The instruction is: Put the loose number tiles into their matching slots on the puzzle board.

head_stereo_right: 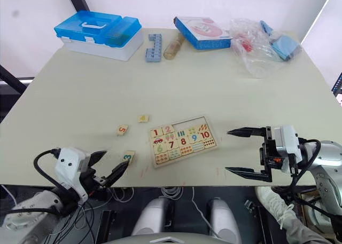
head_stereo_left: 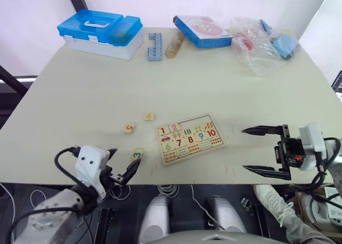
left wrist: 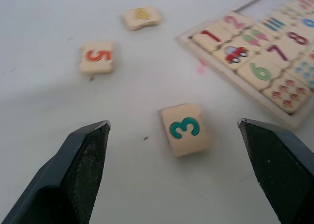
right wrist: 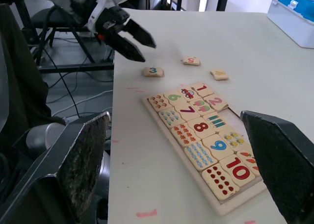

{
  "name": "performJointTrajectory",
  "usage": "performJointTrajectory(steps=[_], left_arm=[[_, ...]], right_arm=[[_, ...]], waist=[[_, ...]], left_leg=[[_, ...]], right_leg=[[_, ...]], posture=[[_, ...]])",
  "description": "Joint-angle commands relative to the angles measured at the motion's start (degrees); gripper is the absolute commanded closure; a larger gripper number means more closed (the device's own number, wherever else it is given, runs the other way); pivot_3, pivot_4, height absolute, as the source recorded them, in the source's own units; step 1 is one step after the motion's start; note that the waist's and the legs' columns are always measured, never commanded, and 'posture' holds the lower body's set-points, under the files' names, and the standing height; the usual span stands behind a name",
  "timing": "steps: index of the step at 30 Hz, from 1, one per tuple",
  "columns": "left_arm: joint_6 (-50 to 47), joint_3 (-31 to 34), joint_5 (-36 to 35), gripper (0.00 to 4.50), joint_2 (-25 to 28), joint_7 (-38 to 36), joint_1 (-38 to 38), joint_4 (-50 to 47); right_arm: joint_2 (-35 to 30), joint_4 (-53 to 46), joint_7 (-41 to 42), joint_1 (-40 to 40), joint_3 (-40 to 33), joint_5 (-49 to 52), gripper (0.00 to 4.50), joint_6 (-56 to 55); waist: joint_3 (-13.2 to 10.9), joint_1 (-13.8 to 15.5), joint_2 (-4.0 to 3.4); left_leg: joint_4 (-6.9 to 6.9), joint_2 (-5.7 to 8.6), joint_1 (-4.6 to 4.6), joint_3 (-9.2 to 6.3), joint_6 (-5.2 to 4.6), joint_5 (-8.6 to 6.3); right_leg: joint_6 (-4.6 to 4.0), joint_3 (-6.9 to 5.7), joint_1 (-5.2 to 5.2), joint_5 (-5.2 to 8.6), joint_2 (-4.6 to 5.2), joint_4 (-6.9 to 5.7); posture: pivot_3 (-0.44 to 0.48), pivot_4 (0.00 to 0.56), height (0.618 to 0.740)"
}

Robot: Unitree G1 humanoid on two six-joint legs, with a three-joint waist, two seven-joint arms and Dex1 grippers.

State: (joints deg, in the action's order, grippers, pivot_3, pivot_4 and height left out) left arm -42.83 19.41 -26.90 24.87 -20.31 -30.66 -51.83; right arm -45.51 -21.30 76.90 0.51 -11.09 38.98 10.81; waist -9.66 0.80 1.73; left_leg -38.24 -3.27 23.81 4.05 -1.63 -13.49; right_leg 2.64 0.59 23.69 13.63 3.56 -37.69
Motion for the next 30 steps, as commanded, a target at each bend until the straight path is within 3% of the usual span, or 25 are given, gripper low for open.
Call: performJointTrajectory(steps=[1, 7, 16, 19, 21, 30], left_arm=[[-1.40, -4.55, 2.18, 0.06, -4.22, 6.74, -1.80, -4.90], [-2.55, -11.74, 7.09, 0.06, -7.37, 13.98, -0.05, -4.12], [-3.76, -18.45, 11.13, 0.06, -8.68, 18.28, 2.14, -3.32], [-4.67, -19.51, 12.98, 0.87, -8.70, 20.04, 2.08, -3.94], [-5.37, -19.73, 13.39, 1.73, -9.08, 20.67, 1.57, -4.54], [-7.77, -19.48, 13.63, 1.73, -10.29, 21.32, 0.54, -5.48]], right_arm=[[-1.59, -0.12, 1.67, -1.06, -1.03, 1.81, 0.00, 0.93], [-3.50, 0.78, 3.04, -1.27, -2.20, 2.77, 0.00, 2.38], [-5.33, -0.02, 3.34, -1.61, -3.36, 4.20, 0.00, 4.75], [-5.85, -0.18, 3.40, -1.37, -3.74, 4.59, 0.00, 5.24], [-6.09, -0.48, 3.35, -1.00, -4.04, 4.85, 0.00, 5.60], [-5.81, -1.17, 3.17, -0.25, -4.34, 4.96, 0.00, 6.14]], waist=[[0.00, -0.01, 0.02], [0.00, -0.38, -0.04], [0.00, -1.32, -0.03], [0.00, -1.60, -0.03], [0.00, -1.60, -0.03], [0.00, -1.65, -0.03]], left_leg=[[0.00, 0.01, 0.01, 0.00, 0.00, 0.00], [0.01, 0.03, 0.00, -0.01, -0.05, -0.04], [0.01, 0.06, 0.02, 0.04, -0.26, -0.17], [0.01, 0.06, 0.01, 0.03, -0.26, -0.17], [0.01, 0.06, 0.01, 0.03, -0.26, -0.17], [0.01, 0.06, 0.02, 0.07, -0.31, -0.21]], right_leg=[[0.00, 0.00, 0.00, 0.00, 0.00, 0.02], [0.00, 0.17, 0.04, 0.00, 0.00, 0.07], [0.11, 0.34, 0.04, -0.07, 0.01, 0.28], [0.11, 0.33, 0.04, -0.07, 0.01, 0.27], [0.11, 0.33, 0.04, -0.07, 0.00, 0.27], [0.12, 0.37, 0.04, -0.07, 0.01, 0.35]], posture=[[0.000, 0.150, 0.740], [0.000, 0.150, 0.740], [0.000, 0.150, 0.740], [0.000, 0.150, 0.740], [0.000, 0.150, 0.740], [0.000, 0.150, 0.740]])
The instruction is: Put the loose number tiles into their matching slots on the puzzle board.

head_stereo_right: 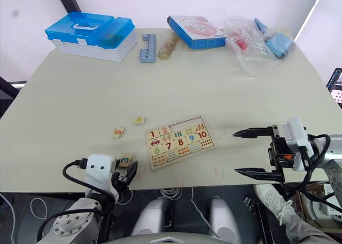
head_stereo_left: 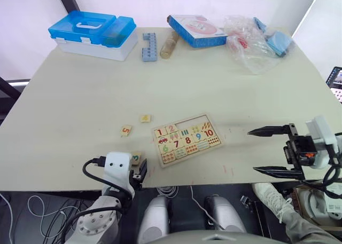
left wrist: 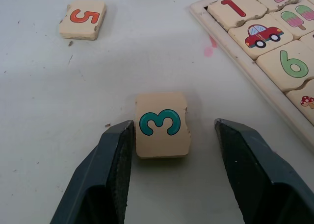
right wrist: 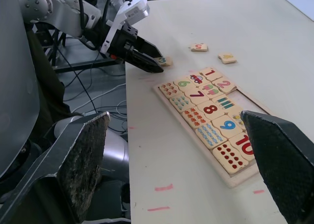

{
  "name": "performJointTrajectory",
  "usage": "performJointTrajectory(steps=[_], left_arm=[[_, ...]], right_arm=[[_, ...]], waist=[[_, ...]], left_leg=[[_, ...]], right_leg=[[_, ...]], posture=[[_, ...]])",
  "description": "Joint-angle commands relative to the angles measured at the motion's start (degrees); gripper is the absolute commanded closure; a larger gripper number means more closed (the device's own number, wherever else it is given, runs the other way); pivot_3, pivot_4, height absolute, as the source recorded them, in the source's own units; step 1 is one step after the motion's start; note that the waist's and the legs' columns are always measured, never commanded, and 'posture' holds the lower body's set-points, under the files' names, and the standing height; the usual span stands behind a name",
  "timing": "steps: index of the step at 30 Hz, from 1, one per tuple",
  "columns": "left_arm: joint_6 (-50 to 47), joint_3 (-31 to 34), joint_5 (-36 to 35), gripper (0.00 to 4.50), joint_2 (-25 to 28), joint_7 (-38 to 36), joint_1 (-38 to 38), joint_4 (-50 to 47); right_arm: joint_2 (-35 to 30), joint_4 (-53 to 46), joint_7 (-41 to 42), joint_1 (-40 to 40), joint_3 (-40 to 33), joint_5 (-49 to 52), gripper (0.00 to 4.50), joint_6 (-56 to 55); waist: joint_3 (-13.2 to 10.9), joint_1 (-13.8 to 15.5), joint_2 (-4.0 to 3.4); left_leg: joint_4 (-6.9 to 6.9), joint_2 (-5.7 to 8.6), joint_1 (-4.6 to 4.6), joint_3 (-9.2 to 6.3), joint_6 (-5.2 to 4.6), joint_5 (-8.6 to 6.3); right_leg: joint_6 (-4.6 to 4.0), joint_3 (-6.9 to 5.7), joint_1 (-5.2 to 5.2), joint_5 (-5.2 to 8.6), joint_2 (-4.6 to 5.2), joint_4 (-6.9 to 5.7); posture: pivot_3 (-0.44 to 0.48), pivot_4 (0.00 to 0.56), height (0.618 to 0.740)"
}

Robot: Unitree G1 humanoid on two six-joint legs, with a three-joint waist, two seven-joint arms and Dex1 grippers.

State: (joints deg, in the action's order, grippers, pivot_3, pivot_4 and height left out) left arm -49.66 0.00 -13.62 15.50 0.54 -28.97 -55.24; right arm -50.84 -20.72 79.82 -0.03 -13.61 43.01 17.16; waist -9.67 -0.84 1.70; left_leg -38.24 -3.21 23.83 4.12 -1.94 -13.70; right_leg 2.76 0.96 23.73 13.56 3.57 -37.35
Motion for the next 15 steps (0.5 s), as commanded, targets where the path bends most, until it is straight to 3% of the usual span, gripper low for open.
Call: performJointTrajectory(steps=[1, 7, 8, 10, 13, 15], left_arm=[[-1.07, 0.03, 0.36, 1.73, -0.99, 0.44, -1.21, -2.15], [-1.42, 0.71, 0.41, 1.73, -1.47, 0.77, -1.56, -2.30], [-1.40, 0.79, 0.44, 2.17, -1.60, 0.86, -1.62, -2.28], [-1.26, 1.15, 0.36, 2.46, -1.66, 0.73, -1.51, -2.05], [-0.50, 1.94, 0.08, 3.57, -1.16, -0.20, -0.80, -1.57], [0.41, 3.04, -0.43, 3.57, -0.27, -1.72, -0.36, -1.38]], right_arm=[[-0.40, -1.84, 0.20, 0.39, -1.81, 0.91, 0.00, -0.22], [0.19, -2.19, -0.09, 0.97, -1.75, 0.77, 0.00, -0.69], [0.31, -2.22, -0.10, 1.08, -1.79, 0.77, 0.00, -0.86], [0.69, -2.28, -0.19, 1.19, -1.83, 0.68, 0.00, -1.39], [1.66, -2.22, -0.39, 1.19, -1.70, 0.21, 0.00, -2.69], [2.21, -2.07, -0.66, 1.13, -1.41, -0.21, 0.00, -3.33]], waist=[[0.00, -0.01, 0.00], [0.00, -0.04, -0.01], [0.01, -0.07, -0.02], [0.02, -0.11, -0.03], [0.02, -0.11, -0.04], [0.02, -0.11, -0.04]], left_leg=[[0.00, 0.00, 0.00, 0.01, -0.01, 0.00], [0.00, 0.00, 0.00, 0.02, -0.02, -0.02], [0.00, 0.00, 0.00, 0.03, -0.03, -0.02], [0.00, 0.00, 0.00, 0.04, -0.03, -0.02], [0.00, 0.01, 0.00, 0.05, -0.04, -0.03], [0.00, 0.01, 0.00, 0.05, -0.04, -0.03]], right_leg=[[0.00, 0.00, 0.00, 0.00, 0.00, 0.01], [0.01, 0.02, 0.00, -0.01, 0.00, 0.05], [0.01, 0.02, 0.00, -0.01, 0.00, 0.05], [0.02, 0.04, 0.00, -0.01, 0.00, 0.05], [0.02, 0.06, 0.00, -0.01, 0.00, 0.07], [0.02, 0.05, 0.00, -0.01, 0.00, 0.07]], posture=[[0.000, 0.150, 0.740], [0.000, 0.150, 0.740], [0.000, 0.150, 0.740], [0.000, 0.150, 0.740], [0.000, 0.150, 0.740], [0.000, 0.150, 0.740]])
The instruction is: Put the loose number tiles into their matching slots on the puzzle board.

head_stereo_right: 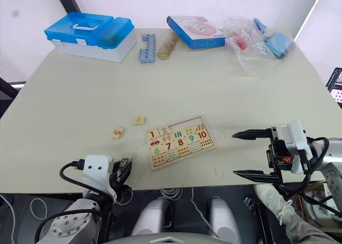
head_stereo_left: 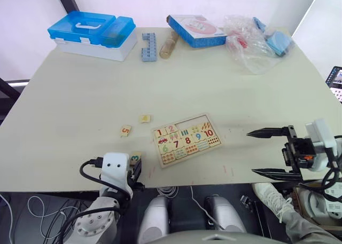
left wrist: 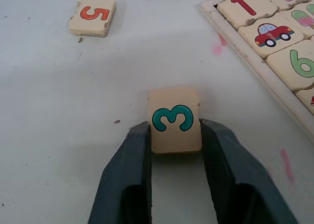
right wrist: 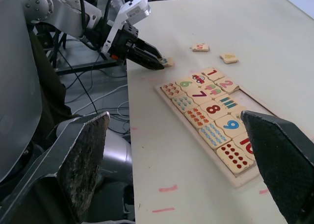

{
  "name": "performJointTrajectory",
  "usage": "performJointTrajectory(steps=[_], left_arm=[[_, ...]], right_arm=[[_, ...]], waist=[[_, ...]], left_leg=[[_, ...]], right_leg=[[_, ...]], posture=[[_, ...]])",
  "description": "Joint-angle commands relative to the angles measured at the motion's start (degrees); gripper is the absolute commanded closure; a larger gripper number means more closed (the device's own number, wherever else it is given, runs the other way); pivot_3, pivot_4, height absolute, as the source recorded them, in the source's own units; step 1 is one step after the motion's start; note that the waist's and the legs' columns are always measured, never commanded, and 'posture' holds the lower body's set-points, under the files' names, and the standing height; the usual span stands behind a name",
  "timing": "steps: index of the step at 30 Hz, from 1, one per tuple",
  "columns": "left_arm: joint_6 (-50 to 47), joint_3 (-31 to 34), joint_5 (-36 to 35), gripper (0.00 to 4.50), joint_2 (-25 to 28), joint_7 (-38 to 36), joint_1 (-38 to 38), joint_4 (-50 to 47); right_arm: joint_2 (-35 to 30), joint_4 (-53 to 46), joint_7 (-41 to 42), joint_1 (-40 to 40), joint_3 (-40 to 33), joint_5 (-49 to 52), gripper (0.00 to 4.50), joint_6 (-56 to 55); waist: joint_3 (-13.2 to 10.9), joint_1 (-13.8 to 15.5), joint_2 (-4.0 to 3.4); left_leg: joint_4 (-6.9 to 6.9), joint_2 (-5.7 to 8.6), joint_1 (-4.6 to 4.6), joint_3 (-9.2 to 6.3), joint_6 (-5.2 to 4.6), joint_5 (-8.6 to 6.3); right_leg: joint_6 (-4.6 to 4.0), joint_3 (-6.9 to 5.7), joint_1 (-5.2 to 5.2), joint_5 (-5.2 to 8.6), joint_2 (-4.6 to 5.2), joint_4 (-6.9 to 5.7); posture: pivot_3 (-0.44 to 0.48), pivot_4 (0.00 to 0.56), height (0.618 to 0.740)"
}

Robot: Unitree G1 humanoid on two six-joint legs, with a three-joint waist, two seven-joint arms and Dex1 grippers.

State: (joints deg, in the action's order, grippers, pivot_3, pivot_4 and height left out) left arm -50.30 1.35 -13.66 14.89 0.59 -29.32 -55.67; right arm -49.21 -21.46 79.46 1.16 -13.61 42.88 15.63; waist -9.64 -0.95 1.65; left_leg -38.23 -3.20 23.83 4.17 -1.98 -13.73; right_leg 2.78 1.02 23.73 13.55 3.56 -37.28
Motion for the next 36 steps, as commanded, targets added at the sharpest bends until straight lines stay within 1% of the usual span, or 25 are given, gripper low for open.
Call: performJointTrajectory(steps=[1, 4, 7, 9, 11, 13, 15, 16, 18, 19, 20, 21, 22, 23, 27, 28, 31, 34, 36], left_arm=[[1.59, 2.62, -0.67, 3.57, 1.20, -2.89, 0.17, -1.17], [3.45, 6.84, -3.06, 3.57, 4.34, -8.43, 1.06, -1.60], [4.13, 13.68, -9.12, 3.57, 11.07, -18.39, 3.25, -1.81], [3.86, 18.05, -13.92, 3.57, 16.04, -24.81, 5.66, -0.42], [2.46, 21.86, -20.59, 3.57, 21.33, -31.88, 9.03, 1.85], [2.03, 23.67, -24.05, 3.57, 28.23, -37.87, 14.41, 5.65], [1.79, 23.58, -26.44, 3.57, 33.94, -42.72, 19.61, 9.27], [1.76, 22.27, -26.81, 3.57, 37.38, -45.21, 23.21, 11.82], [3.69, 16.75, -24.00, 3.57, 45.07, -50.96, 31.36, 17.87], [3.86, 14.52, -24.09, 3.57, 46.96, -53.01, 35.28, 20.54], [3.07, 11.71, -24.39, 3.57, 48.10, -54.43, 40.07, 23.19], [2.43, 9.87, -24.77, 3.57, 48.58, -55.29, 43.25, 25.03], [2.00, 7.40, -24.24, 3.57, 49.12, -56.27, 46.62, 26.82], [1.45, 3.32, -22.40, 3.57, 49.62, -57.50, 51.21, 28.76], [-0.97, -11.72, -13.93, 3.57, 48.60, -60.71, 67.63, 34.57], [-3.32, -15.82, -12.47, 3.57, 47.67, -62.19, 72.49, 36.33], [-8.20, -25.31, -8.99, 3.57, 44.51, -66.53, 83.45, 41.08], [-11.14, -33.31, -5.89, 3.57, 40.61, -70.94, 91.62, 46.46], [-10.71, -36.76, -3.56, 3.57, 36.83, -71.92, 95.12, 51.30]], right_arm=[[0.91, -1.25, -0.54, -0.02, -1.30, -0.30, 0.00, -2.08], [1.84, -1.34, -1.35, -0.03, -0.82, -0.87, 0.00, -2.60], [2.82, -1.31, -2.06, -0.04, -0.72, -1.47, 0.00, -3.25], [3.58, -1.20, -2.94, -0.40, -0.44, -2.08, 0.00, -3.76], [4.17, -1.15, -3.61, -0.47, -0.39, -2.71, 0.00, -4.40], [4.68, -1.28, -3.95, -0.13, -0.82, -3.13, 0.00, -5.35], [4.81, -1.46, -4.11, 0.39, -1.49, -3.21, 0.00, -6.06], [4.87, -1.66, -4.42, 0.64, -2.07, -3.08, 0.00, -6.31], [4.87, -2.42, -5.61, 1.28, -3.40, -2.73, 0.00, -6.40], [4.85, -2.80, -6.08, 1.55, -3.70, -2.79, 0.00, -6.49], [4.84, -3.31, -6.58, 2.15, -4.26, -2.68, 0.00, -6.45], [4.84, -3.65, -6.97, 2.48, -4.50, -2.63, 0.00, -6.42], [4.86, -4.00, -7.39, 3.04, -4.96, -2.58, 0.00, -6.49], [4.87, -4.39, -7.83, 4.01, -5.80, -2.59, 0.00, -6.62], [5.16, -5.75, -9.38, 6.85, -7.78, -3.04, 0.00, -7.39], [5.32, -6.06, -9.78, 7.42, -8.08, -3.19, 0.00, -7.63], [5.77, -6.64, -10.92, 7.96, -8.23, -3.68, 0.00, -8.20], [5.99, -6.91, -11.78, 8.14, -8.33, -4.06, 0.00, -8.73], [6.11, -6.69, -12.02, 8.28, -8.44, -4.39, 0.00, -9.14]], waist=[[0.00, 0.01, 0.00], [-0.02, 0.27, 0.03], [-0.01, 0.43, 0.03], [-0.01, 0.46, 0.02], [-0.01, 0.70, 0.06], [0.00, 0.73, 0.01], [-0.02, 0.97, 0.02], [-0.02, 0.97, 0.00], [-0.06, 1.31, 0.08], [-0.06, 1.46, 0.06], [-0.07, 1.57, 0.03], [-0.07, 1.70, -0.02], [-0.09, 1.69, -0.02], [-0.09, 1.68, -0.02], [-0.12, 2.12, 0.06], [-0.12, 1.96, 0.06], [-0.12, 1.81, 0.06], [-0.12, 1.55, 0.06], [-0.12, 1.72, 0.06]], left_leg=[[0.00, 0.00, 0.00, 0.00, 0.00, 0.00], [0.00, -0.01, 0.01, -0.08, 0.00, 0.00], [-0.05, -0.01, 0.00, -0.10, 0.01, 0.01], [-0.08, -0.02, -0.02, -0.12, 0.02, 0.02], [-0.11, -0.02, -0.01, -0.12, 0.02, 0.02], [-0.12, -0.03, -0.01, -0.11, 0.03, 0.03], [-0.11, 0.01, 0.02, -0.07, 0.03, 0.03], [-0.11, 0.00, 0.03, -0.04, 0.03, 0.03], [-0.10, 0.00, 0.01, -0.01, 0.03, 0.03], [-0.10, 0.00, 0.03, 0.03, 0.07, 0.06], [-0.10, 0.00, -0.01, 0.06, 0.07, 0.06], [-0.10, 0.00, 0.00, 0.08, 0.07, 0.06], [-0.09, 0.01, 0.00, 0.10, 0.07, 0.05], [-0.08, 0.00, 0.03, 0.09, 0.07, 0.06], [-0.08, 0.02, 0.08, 0.03, 0.07, 0.06], [-0.13, 0.04, 0.12, -0.07, 0.07, 0.06], [-0.18, 0.04, 0.12, -0.11, 0.07, 0.07], [-0.18, 0.04, 0.10, -0.10, 0.07, 0.07], [-0.19, 0.04, 0.11, -0.16, 0.07, 0.07]], right_leg=[[0.00, 0.00, 0.00, 0.00, 0.00, 0.00], [-0.01, -0.09, 0.00, 0.00, -0.02, -0.02], [-0.03, -0.19, 0.00, 0.01, -0.02, -0.19], [-0.03, -0.21, 0.00, 0.01, 0.01, -0.25], [-0.03, -0.23, 0.00, 0.01, 0.00, -0.30], [-0.04, -0.25, 0.05, 0.01, 0.02, -0.30], [-0.03, -0.25, 0.02, 0.01, 0.01, -0.32], [-0.04, -0.27, 0.03, 0.01, 0.00, -0.31], [-0.03, -0.24, 0.01, 0.01, 0.00, -0.33], [-0.03, -0.29, 0.04, 0.01, -0.07, -0.30], [-0.04, -0.27, -0.01, 0.01, -0.06, -0.34], [-0.03, -0.25, 0.00, 0.01, -0.06, -0.31], [-0.02, -0.24, -0.02, 0.02, -0.05, -0.32], [-0.01, -0.24, -0.01, 0.01, -0.06, -0.27], [0.07, -0.24, -0.03, 0.01, -0.12, -0.27], [0.12, -0.23, -0.06, -0.01, -0.22, -0.31], [0.13, 0.16, -0.09, 0.00, -0.53, -0.33], [0.36, 0.39, -0.07, 0.15, -0.66, -0.36], [0.40, 0.42, -0.07, 0.14, -0.72, -0.41]], posture=[[0.000, 0.150, 0.740], [0.000, 0.150, 0.740], [0.000, 0.150, 0.740], [0.000, 0.150, 0.740], [0.000, 0.150, 0.740], [0.000, 0.150, 0.740], [0.000, 0.150, 0.740], [0.000, 0.150, 0.740], [0.000, 0.150, 0.740], [0.000, 0.150, 0.740], [0.000, 0.150, 0.740], [0.000, 0.150, 0.740], [0.000, 0.150, 0.740], [0.000, 0.150, 0.740], [0.000, 0.150, 0.740], [0.000, 0.150, 0.740], [0.000, 0.150, 0.740], [0.000, 0.150, 0.740], [0.000, 0.150, 0.740]])
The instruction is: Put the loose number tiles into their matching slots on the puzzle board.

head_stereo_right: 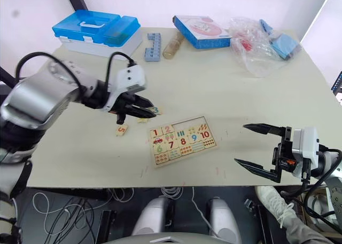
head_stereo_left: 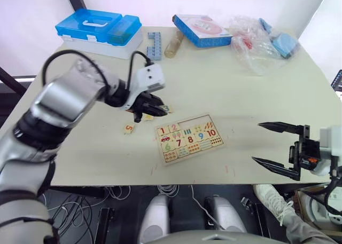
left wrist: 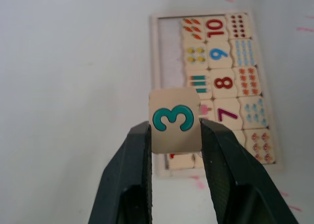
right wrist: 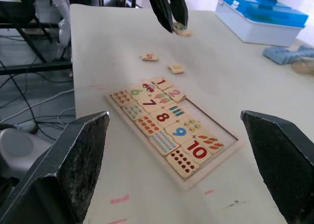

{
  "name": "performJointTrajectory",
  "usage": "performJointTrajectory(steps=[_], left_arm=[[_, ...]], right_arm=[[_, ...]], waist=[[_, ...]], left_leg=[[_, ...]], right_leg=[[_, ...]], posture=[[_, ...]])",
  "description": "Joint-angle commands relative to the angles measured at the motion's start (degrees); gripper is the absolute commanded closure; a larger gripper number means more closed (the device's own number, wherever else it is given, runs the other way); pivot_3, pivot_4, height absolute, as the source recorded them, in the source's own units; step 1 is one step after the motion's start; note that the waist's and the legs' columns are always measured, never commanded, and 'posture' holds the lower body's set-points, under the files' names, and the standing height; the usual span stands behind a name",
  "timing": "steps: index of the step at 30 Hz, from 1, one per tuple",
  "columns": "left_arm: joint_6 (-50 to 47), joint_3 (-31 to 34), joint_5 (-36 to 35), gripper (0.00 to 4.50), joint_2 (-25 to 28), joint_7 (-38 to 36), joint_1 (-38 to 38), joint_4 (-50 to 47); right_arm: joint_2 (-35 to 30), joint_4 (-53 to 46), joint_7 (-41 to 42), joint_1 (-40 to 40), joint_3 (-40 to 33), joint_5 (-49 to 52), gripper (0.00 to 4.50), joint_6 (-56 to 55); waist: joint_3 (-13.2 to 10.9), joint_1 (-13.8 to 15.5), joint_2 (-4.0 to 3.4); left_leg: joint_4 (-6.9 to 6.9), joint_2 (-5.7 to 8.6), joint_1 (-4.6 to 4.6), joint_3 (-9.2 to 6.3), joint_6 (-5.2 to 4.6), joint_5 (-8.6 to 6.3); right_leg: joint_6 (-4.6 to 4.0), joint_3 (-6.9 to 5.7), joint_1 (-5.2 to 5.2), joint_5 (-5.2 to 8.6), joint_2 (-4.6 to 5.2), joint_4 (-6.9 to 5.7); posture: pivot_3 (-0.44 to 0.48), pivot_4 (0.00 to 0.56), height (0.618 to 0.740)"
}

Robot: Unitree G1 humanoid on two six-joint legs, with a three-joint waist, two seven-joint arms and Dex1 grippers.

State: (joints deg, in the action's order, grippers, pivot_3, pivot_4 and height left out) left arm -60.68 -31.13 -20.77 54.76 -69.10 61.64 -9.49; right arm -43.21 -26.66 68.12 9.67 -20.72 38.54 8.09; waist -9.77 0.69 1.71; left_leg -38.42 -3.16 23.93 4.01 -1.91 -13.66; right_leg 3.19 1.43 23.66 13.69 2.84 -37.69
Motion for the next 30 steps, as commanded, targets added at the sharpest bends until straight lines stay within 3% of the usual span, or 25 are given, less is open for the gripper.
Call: performJointTrajectory(steps=[1, 11, 30], left_arm=[[0.55, -5.24, 4.69, 3.57, -4.19, -2.59, 5.01, 6.71], [7.81, -10.27, 15.13, 3.57, -16.25, 0.23, 4.64, 17.56], [7.72, -9.83, 20.77, 3.57, -20.83, 1.20, -1.05, 14.70]], right_arm=[[0.16, -1.38, -0.75, -0.21, -1.30, -0.17, 0.00, -1.76], [1.31, -0.83, -2.56, 1.43, -1.70, -1.33, 0.00, -3.65], [2.23, -3.16, -5.18, 4.60, -1.39, -1.74, 0.00, -4.31]], waist=[[0.00, 0.10, 0.00], [-0.01, 0.11, -0.01], [-0.01, 0.07, -0.01]], left_leg=[[0.00, 0.00, 0.00, -0.03, 0.00, 0.00], [-0.01, 0.00, 0.06, -0.05, -0.01, 0.00], [-0.02, 0.01, 0.07, -0.06, -0.01, 0.00]], right_leg=[[0.02, 0.02, 0.00, 0.00, -0.03, -0.01], [0.02, 0.11, 0.04, -0.01, -0.06, -0.02], [-0.01, 0.14, 0.05, -0.02, -0.06, -0.07]], posture=[[0.000, 0.150, 0.740], [0.000, 0.150, 0.740], [0.000, 0.150, 0.740]])
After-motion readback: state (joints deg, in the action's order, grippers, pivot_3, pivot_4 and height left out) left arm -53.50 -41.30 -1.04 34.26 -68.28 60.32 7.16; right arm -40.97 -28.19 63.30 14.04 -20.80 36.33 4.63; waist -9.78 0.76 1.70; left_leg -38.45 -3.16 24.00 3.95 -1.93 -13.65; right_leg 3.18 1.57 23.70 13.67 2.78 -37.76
